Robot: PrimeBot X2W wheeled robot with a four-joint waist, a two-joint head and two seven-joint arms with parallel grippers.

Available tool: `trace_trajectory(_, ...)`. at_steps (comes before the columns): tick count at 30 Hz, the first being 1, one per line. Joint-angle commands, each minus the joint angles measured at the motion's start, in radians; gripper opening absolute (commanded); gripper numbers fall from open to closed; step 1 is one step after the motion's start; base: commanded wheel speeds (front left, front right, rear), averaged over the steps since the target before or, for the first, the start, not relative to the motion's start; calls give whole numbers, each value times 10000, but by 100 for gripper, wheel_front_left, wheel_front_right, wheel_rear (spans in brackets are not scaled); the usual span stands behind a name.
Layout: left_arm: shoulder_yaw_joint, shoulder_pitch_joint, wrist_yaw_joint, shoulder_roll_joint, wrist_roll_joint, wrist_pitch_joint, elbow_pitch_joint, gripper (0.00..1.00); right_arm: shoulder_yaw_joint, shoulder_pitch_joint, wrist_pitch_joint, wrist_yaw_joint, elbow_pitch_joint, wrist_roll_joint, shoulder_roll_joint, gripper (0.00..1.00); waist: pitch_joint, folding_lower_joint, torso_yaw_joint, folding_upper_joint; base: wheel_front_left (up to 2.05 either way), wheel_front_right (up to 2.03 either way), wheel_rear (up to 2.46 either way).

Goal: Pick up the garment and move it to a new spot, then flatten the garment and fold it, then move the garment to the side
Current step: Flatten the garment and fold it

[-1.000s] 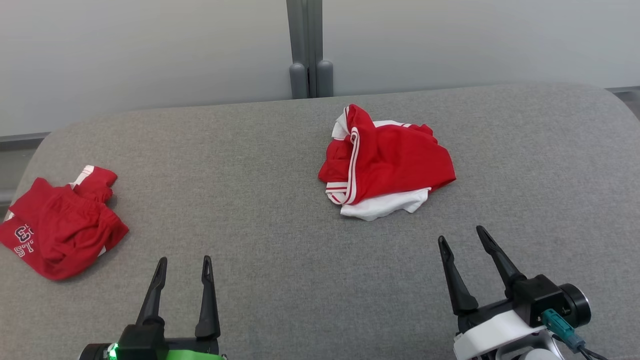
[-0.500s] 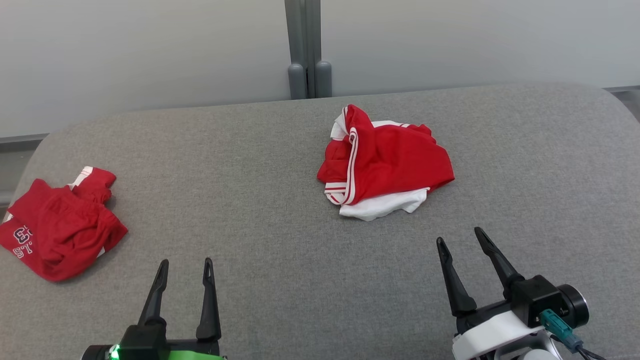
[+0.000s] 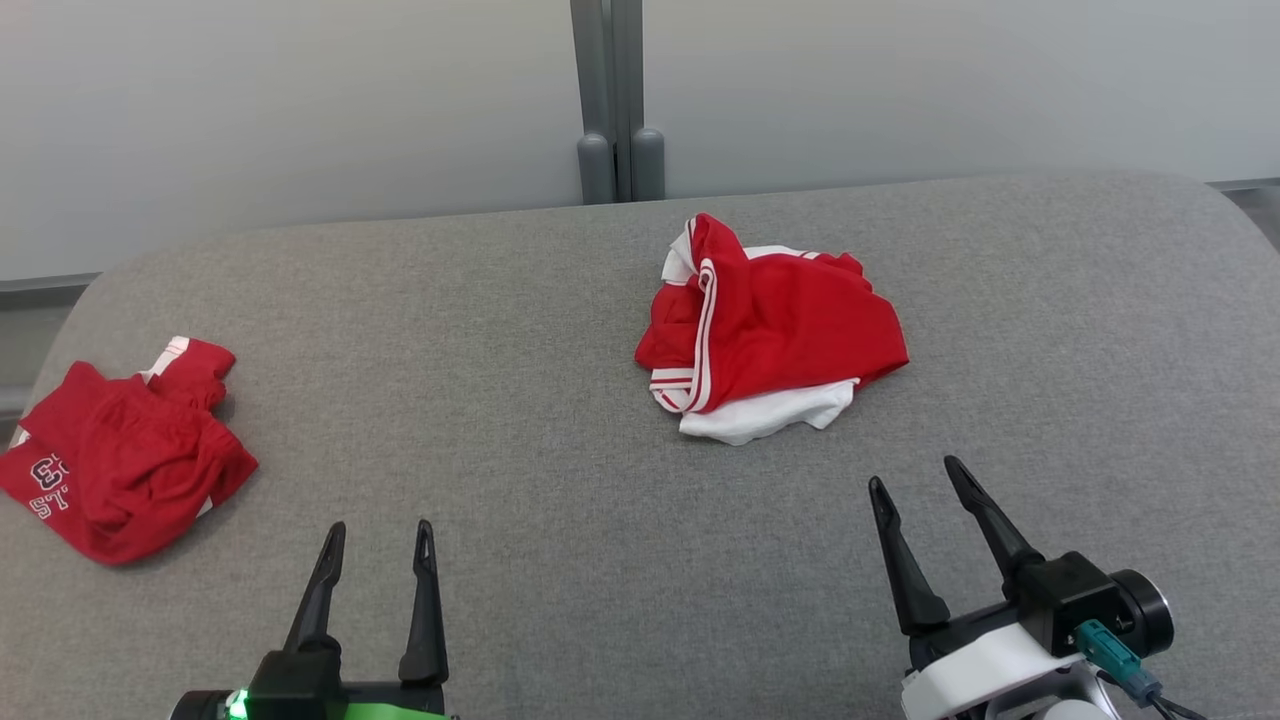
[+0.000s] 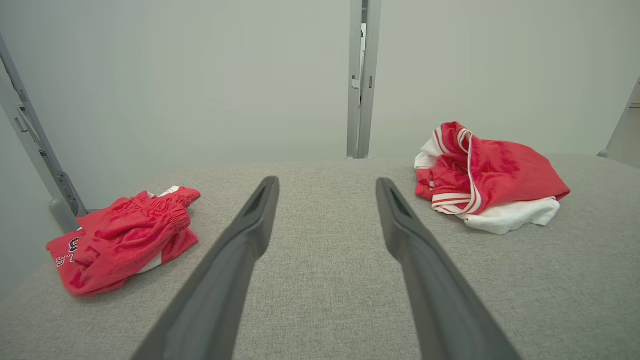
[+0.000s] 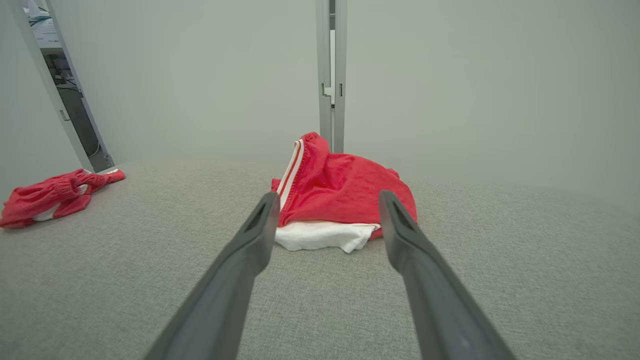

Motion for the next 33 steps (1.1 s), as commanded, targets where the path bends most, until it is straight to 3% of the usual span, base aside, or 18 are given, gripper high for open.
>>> trace_trajectory(1, 1, -176, -25, 2, 61, -8, 12, 100, 5, 56, -6, 3, 26, -40, -18, 100, -7, 0, -6, -1, 0, 0, 0)
trace_trajectory(17, -187, -443, -171, 3, 174, -8, 13, 100, -18, -78, -6, 3, -105, -209, -18, 100, 380, 0, -82, -1, 0, 0, 0)
trace_trajectory(24, -528, -1764, -736, 5, 327, -8, 336, 100, -35, -596, -6, 3, -247, -364, -18, 100, 1406, 0, -223, -1, 0, 0, 0)
trace_trajectory(33, -1390, -4803, -1540, 11, 338, -7, 2255, 100, 25, -1656, -6, 3, -375, -523, -17, 100, 2945, 0, -905, -1, 0, 0, 0)
